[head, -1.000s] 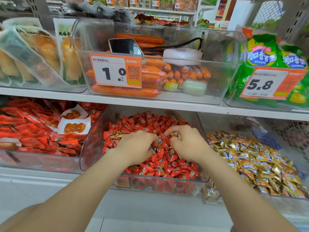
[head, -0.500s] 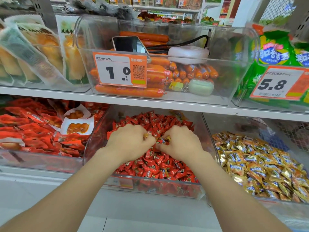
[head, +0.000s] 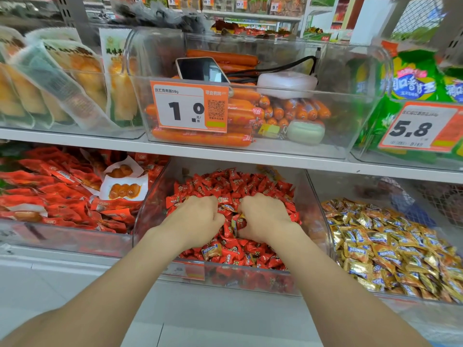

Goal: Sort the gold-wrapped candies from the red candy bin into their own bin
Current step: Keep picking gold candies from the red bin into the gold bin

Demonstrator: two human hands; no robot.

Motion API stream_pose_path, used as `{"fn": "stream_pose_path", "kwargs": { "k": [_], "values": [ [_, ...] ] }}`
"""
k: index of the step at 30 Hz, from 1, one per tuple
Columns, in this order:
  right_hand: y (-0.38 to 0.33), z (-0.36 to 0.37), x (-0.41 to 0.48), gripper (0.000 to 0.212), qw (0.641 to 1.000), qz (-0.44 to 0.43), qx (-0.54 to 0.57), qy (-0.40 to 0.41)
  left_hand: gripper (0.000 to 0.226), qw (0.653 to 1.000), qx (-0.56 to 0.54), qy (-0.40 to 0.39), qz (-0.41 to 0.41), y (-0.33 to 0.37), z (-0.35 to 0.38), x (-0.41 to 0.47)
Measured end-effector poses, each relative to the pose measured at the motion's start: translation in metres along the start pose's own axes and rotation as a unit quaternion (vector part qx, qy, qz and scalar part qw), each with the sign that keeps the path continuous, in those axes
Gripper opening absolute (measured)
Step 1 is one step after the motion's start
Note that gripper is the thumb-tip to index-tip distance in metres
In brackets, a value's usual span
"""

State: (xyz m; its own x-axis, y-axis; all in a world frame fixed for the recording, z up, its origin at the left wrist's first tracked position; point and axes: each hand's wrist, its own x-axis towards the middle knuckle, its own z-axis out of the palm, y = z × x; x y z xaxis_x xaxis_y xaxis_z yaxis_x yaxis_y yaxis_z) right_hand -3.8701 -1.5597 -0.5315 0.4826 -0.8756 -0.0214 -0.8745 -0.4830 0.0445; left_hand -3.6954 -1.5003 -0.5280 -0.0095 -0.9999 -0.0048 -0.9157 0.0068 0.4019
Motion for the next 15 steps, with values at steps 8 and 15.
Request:
{"fn": "stream_pose_path", "kwargs": {
  "k": [8,15],
  "values": [
    [0.016,-0.006,-0.010,0.044,0.987,0.030,0.156,-0.025,0.053,0.999,0.026,-0.041,0.005,-0.008,-0.010,-0.001],
    [0.035,-0.022,-0.039,0.055,0.978,0.023,0.195,-0.074,0.023,0.982,0.019,-0.185,0.043,-0.007,-0.019,-0.016]
  ]
}}
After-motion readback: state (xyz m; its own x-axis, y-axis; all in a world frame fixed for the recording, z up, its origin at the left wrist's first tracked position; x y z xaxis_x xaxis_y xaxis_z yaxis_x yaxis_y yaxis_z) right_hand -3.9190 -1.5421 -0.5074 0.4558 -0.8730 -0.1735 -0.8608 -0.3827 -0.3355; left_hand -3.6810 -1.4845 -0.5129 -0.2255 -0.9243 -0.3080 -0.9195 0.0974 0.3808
